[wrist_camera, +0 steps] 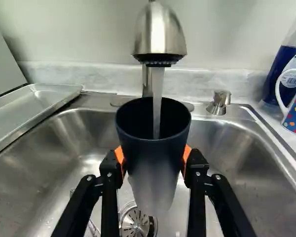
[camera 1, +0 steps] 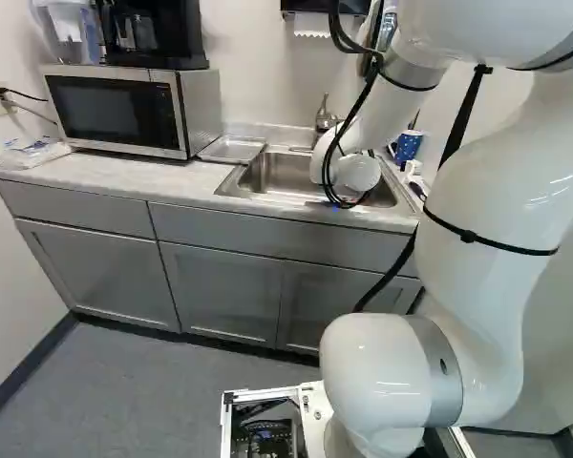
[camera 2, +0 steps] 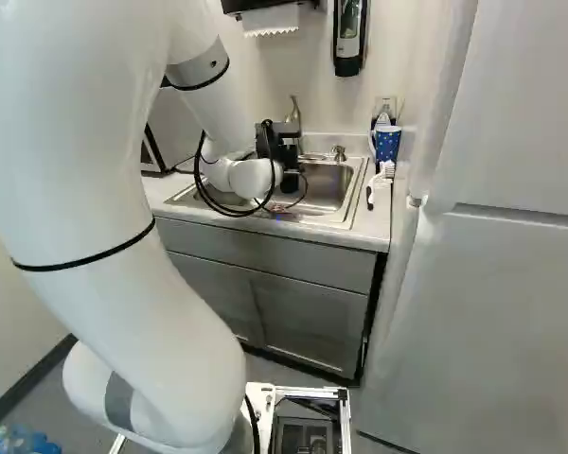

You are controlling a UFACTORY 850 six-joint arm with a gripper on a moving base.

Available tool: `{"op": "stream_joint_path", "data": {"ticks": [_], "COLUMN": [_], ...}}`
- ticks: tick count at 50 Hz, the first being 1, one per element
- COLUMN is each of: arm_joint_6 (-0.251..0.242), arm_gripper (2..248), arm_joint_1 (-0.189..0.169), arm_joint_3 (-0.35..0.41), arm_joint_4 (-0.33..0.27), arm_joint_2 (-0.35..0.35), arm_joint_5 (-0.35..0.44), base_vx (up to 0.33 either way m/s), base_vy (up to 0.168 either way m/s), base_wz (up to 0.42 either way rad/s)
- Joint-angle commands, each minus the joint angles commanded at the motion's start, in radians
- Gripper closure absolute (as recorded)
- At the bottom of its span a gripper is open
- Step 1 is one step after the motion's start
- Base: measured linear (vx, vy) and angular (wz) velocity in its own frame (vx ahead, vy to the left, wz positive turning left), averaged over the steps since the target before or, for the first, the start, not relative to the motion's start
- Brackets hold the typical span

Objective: Rinse the cup and place it in the tray

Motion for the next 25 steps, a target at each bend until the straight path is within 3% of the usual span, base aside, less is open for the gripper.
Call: {"op": "stream_joint_path", "data": {"ticks": [25], "arm_joint_6": [0.0], "arm_gripper": [125], "arm_joint_1": [0.0], "arm_joint_3": [0.0], "arm_joint_4": [0.0], "arm_joint_2": [0.0], "arm_joint_5": [0.0], "base_vx": [0.0], "base_vy": [0.0], "base_wz": [0.0]}}
